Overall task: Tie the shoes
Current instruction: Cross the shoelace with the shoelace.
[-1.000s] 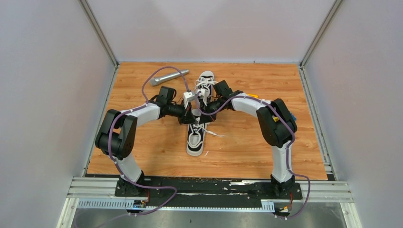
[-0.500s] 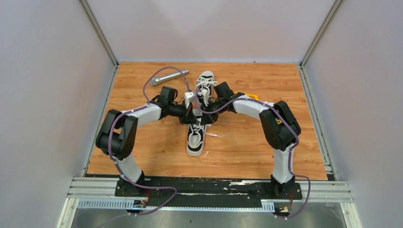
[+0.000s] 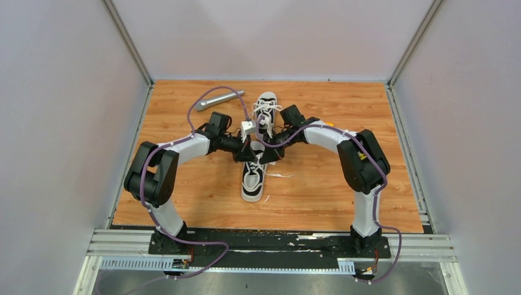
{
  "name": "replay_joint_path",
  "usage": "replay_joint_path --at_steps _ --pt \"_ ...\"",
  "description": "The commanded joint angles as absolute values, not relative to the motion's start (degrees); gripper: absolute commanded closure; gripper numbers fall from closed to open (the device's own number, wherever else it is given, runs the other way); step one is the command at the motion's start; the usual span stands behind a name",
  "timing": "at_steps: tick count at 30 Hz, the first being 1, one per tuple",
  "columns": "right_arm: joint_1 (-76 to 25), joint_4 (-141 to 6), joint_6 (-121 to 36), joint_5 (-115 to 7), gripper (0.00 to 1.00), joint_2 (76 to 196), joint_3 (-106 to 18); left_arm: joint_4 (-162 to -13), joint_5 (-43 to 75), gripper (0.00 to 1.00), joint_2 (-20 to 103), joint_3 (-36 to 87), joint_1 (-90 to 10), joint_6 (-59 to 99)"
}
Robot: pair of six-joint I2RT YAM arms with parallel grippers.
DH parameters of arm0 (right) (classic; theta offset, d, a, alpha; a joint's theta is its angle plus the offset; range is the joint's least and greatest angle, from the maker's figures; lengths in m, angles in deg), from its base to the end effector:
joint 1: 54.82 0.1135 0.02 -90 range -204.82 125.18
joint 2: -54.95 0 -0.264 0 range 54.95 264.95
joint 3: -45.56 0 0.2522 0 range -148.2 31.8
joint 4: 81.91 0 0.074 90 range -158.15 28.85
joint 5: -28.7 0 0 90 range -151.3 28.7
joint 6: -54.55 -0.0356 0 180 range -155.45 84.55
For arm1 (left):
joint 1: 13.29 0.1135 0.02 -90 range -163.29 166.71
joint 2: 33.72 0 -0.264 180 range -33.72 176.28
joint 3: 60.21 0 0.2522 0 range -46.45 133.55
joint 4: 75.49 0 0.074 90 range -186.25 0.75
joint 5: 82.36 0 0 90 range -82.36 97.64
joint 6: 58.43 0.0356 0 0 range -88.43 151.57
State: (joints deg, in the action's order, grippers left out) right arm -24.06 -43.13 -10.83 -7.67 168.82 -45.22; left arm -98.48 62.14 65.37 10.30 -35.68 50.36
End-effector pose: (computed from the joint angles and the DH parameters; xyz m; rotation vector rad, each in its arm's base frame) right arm 0.3322 0.2311 0.1721 -1.4011 2.0078 1.2586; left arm 0.3052 -0.1571 0.1794 1.1705 1.9661 -1.1840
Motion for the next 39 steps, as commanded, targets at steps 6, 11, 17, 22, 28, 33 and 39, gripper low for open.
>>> replay_joint_path --at_steps 6,11,17,22,28,33,39 --pt "-25.4 -36.9 -3.6 4.5 0.92 171.1 -50.6 -98.8 60.4 1.00 65.1 12.2 -35.8 51.2" --pt "-25.4 -35.3 -3.6 5.0 0.88 172.6 -52.2 -98.8 59.9 1.00 65.3 12.5 -35.8 51.1" --pt "-25.4 -34.2 -3.4 6.0 0.81 173.6 -52.8 -98.7 59.4 1.00 65.4 12.6 -35.8 51.0" --pt "-25.3 -34.2 -5.1 5.7 0.75 174.2 -53.6 -98.5 59.5 1.00 65.3 12.5 -35.8 50.6" --pt "-24.5 -35.1 -9.0 2.8 0.73 175.8 -55.3 -98.4 59.9 1.00 64.9 12.3 -35.8 50.4" --pt "-24.4 -36.4 -12.6 2.7 0.73 176.8 -56.1 -98.5 60.0 1.00 64.5 12.0 -35.8 50.3" --pt "-24.2 -36.6 -13.8 3.6 0.70 176.4 -55.9 -98.5 59.8 1.00 64.2 11.7 -35.8 50.3"
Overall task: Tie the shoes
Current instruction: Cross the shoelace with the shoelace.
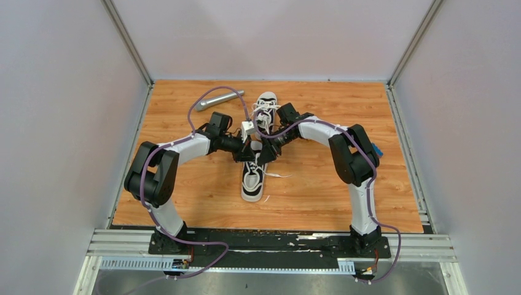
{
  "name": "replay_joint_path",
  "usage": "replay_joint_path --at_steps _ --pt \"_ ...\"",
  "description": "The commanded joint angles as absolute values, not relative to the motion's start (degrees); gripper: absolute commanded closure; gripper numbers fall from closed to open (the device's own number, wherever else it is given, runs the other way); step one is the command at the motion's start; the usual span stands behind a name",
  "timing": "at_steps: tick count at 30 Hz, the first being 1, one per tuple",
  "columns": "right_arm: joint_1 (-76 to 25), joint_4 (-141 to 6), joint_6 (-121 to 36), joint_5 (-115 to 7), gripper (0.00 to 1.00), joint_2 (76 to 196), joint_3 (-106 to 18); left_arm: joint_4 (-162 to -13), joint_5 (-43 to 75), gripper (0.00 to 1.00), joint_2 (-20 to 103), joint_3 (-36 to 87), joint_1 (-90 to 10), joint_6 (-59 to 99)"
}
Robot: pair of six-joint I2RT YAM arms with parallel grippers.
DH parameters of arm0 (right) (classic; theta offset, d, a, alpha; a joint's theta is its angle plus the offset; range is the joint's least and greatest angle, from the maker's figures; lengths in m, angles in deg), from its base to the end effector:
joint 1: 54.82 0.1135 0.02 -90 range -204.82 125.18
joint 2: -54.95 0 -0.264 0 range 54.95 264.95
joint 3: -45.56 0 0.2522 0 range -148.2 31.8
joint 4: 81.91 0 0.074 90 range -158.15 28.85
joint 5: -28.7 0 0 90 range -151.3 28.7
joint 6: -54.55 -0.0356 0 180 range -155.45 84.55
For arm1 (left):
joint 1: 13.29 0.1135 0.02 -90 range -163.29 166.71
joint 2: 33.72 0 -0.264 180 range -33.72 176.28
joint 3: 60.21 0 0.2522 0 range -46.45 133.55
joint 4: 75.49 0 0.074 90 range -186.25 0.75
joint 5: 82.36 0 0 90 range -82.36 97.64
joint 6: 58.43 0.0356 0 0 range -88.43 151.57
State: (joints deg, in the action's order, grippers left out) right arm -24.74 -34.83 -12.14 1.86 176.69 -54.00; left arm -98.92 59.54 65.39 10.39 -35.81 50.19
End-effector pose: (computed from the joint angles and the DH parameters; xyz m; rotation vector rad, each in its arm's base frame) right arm 0.3513 0.2402 0.1586 -1.3441 2.0608 1.5268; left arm 0.3057 -0.1571 0.1782 1.1596 2.0005 -1.1359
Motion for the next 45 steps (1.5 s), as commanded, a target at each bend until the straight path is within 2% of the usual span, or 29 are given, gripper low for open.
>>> replay_joint_path --at_steps 1,7,14,17,20,34,45 --pt "-24.1 -36.7 -14.1 3.6 0.70 176.3 -56.0 -98.5 59.7 1.00 64.2 11.7 -35.8 50.3" --pt "-23.6 -36.7 -15.4 3.8 0.71 176.7 -56.2 -98.2 59.4 1.00 64.2 11.9 -35.8 50.1" --pt "-23.5 -37.5 -19.2 2.0 0.83 177.2 -56.4 -98.3 59.4 1.00 64.2 12.1 -35.8 50.0" --pt "-23.5 -38.2 -20.9 -0.1 0.94 176.6 -55.4 -98.2 59.2 1.00 64.1 12.1 -35.8 49.9" --pt "-23.4 -39.2 -23.4 -3.9 1.00 175.4 -54.3 -98.5 59.1 1.00 64.0 12.2 -35.8 49.8" --pt "-22.9 -44.5 -40.3 -24.3 1.00 169.2 -49.2 -100.5 60.1 1.00 62.9 11.7 -36.3 49.4" --pt "-21.9 -44.4 -44.0 -28.7 1.00 168.7 -48.4 -98.3 61.9 1.00 63.4 11.7 -37.0 47.5"
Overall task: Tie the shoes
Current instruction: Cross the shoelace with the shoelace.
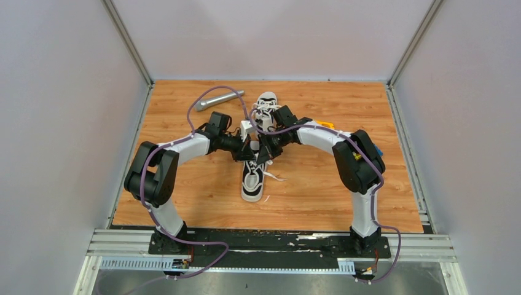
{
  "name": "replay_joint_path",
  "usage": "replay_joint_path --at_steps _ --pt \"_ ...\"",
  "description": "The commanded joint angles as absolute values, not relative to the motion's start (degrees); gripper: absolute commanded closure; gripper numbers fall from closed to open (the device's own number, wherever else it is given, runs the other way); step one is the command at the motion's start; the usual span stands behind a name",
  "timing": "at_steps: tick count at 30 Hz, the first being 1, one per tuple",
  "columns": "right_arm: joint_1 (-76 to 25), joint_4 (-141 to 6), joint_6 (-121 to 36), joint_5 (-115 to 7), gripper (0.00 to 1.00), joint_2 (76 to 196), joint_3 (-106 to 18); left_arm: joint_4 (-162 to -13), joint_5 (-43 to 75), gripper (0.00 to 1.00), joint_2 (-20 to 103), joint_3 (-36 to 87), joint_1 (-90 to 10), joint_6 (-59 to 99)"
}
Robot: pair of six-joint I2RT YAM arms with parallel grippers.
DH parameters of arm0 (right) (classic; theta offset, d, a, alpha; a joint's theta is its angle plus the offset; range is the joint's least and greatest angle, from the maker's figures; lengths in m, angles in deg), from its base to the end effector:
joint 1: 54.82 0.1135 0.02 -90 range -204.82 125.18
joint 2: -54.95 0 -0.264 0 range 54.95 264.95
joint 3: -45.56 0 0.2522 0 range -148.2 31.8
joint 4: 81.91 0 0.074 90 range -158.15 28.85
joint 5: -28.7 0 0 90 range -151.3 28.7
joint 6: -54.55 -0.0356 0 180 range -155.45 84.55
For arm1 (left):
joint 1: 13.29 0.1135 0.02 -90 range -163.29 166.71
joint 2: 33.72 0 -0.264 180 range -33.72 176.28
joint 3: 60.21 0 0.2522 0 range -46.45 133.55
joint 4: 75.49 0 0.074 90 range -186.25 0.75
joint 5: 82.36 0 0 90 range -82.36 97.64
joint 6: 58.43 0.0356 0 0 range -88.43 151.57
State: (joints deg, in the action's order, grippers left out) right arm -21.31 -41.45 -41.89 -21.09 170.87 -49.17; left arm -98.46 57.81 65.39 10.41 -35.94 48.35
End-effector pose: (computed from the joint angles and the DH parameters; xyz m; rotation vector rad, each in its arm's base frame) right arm 0.3363 0.2503 0.1707 -0.8707 2.5550 1.1566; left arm 0.3067 -0.1576 0.1782 1.1276 2.0334 -1.1138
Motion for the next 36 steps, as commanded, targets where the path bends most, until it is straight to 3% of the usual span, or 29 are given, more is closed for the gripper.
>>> replay_joint_path --at_steps 1,11,22,30,36 --pt "-21.9 -44.2 -43.6 -28.4 1.00 168.5 -48.4 -98.8 61.4 1.00 63.2 11.8 -37.0 47.8" --pt "-22.5 -43.0 -42.7 -23.2 1.00 167.4 -47.5 -100.8 50.2 1.00 62.5 12.3 -36.7 44.7" --pt "-24.3 -44.8 -52.1 -21.3 1.00 169.9 -49.3 -87.0 59.4 1.00 59.4 6.8 -35.9 34.9" --pt "-24.3 -43.7 -59.1 -30.2 1.00 168.9 -47.4 -97.0 52.6 1.00 60.3 9.5 -36.0 41.5" --pt "-23.0 -42.7 -64.6 -35.6 1.00 170.0 -49.3 -96.6 53.7 1.00 60.3 9.1 -37.1 41.9"
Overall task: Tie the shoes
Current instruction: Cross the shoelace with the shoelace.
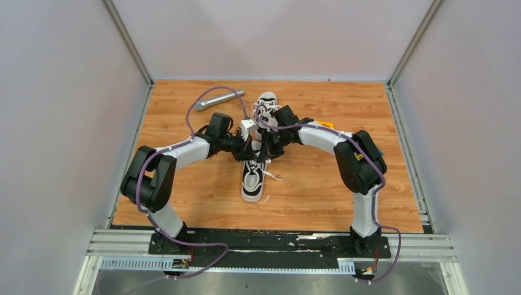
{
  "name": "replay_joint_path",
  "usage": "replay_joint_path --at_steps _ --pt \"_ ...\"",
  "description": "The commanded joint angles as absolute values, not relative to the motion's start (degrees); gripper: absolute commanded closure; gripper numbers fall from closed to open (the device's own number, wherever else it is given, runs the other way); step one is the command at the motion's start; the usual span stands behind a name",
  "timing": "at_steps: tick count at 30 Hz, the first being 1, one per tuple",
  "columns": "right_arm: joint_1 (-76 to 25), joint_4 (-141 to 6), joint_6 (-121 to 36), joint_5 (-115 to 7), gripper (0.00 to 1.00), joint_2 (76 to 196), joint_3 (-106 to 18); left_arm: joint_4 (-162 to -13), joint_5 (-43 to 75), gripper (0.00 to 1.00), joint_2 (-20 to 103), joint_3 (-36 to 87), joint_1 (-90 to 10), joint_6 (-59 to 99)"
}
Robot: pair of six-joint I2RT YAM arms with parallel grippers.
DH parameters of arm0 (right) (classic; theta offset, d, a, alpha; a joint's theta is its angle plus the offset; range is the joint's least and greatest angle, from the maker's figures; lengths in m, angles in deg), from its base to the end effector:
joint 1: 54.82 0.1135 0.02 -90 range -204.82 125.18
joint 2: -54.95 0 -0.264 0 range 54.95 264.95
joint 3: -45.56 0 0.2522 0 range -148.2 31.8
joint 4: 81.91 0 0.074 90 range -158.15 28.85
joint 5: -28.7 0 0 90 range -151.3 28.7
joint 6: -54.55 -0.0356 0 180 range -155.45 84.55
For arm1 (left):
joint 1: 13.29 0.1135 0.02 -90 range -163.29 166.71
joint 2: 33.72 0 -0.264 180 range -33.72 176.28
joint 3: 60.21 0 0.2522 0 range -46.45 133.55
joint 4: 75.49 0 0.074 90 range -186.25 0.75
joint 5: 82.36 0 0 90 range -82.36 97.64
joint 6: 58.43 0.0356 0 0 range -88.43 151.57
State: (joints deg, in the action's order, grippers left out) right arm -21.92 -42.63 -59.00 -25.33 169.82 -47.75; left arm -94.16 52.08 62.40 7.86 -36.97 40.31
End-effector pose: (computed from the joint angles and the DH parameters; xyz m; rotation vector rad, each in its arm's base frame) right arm 0.3377 0.2433 0.1706 -0.4589 2.7420 1.1332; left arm 0.3003 -0.1589 0.1850 0.9967 2.0975 -1.0467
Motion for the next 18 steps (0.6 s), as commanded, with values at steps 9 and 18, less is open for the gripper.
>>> replay_joint_path --at_steps 9,18 --pt "-23.2 -42.0 -72.1 -36.1 0.91 170.3 -49.1 -93.1 48.1 1.00 61.8 8.7 -39.2 41.1" --pt "-23.1 -42.4 -72.2 -31.3 0.69 169.0 -47.5 -89.7 45.9 1.00 62.4 6.9 -39.4 39.2"
